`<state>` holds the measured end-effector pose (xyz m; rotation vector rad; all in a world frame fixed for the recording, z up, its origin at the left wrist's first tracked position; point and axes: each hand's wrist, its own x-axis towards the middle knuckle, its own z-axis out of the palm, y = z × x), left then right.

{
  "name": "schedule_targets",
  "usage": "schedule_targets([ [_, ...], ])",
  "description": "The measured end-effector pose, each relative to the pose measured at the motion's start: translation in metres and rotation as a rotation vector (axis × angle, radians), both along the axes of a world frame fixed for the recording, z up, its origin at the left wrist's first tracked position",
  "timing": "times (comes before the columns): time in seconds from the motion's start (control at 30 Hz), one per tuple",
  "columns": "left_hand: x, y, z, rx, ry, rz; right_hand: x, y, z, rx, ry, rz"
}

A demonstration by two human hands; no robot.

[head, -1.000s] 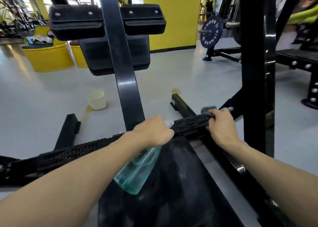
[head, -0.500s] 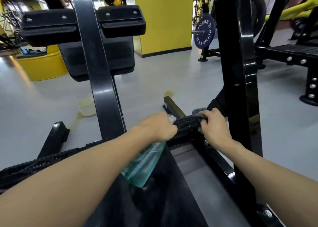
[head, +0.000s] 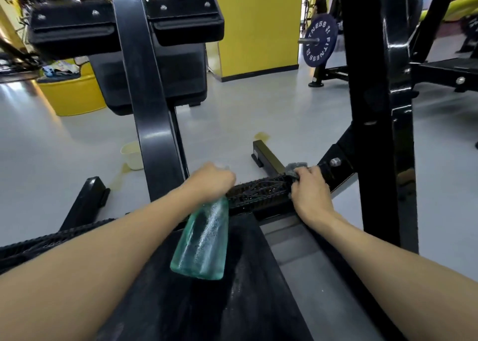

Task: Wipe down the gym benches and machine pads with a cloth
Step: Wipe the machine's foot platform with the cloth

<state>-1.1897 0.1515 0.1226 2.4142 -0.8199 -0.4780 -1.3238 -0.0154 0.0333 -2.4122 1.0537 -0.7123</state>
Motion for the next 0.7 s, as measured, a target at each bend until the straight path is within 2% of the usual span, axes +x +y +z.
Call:
schedule_targets([
  [0.1,0.006,0.016,-0.004,-0.07,0.068,0.017,0.019,0.026,-0.002,-0.146,0.058,0.075],
  [0.2,0.007,0.024,-0.005,-0.135,0.129,0.038,0.05,0.077,-0.006,-0.228,0.081,0.372],
  [0.27,0.005,0.027,-0.003,-0.103,0.118,0.041,0.062,0.102,-0.008,-0.306,0.118,0.578],
  [0.33,0.003,0.029,-0.003,-0.127,0.129,0.052,0.058,0.1,-0.004,-0.33,0.136,0.647],
  [0.43,-0.001,0.032,-0.003,-0.159,0.16,0.038,0.029,0.058,-0.002,-0.305,0.095,0.552],
  [0.53,0.0,0.029,-0.005,-0.147,0.174,0.029,0.001,0.005,-0.009,-0.264,0.088,0.233],
  [0.6,0.0,0.027,-0.005,-0.136,0.171,0.008,-0.001,0.0,-0.011,-0.219,0.087,0.087],
  [0.7,0.001,0.028,-0.005,-0.127,0.157,0.012,0.015,0.032,-0.009,-0.217,0.045,0.102],
])
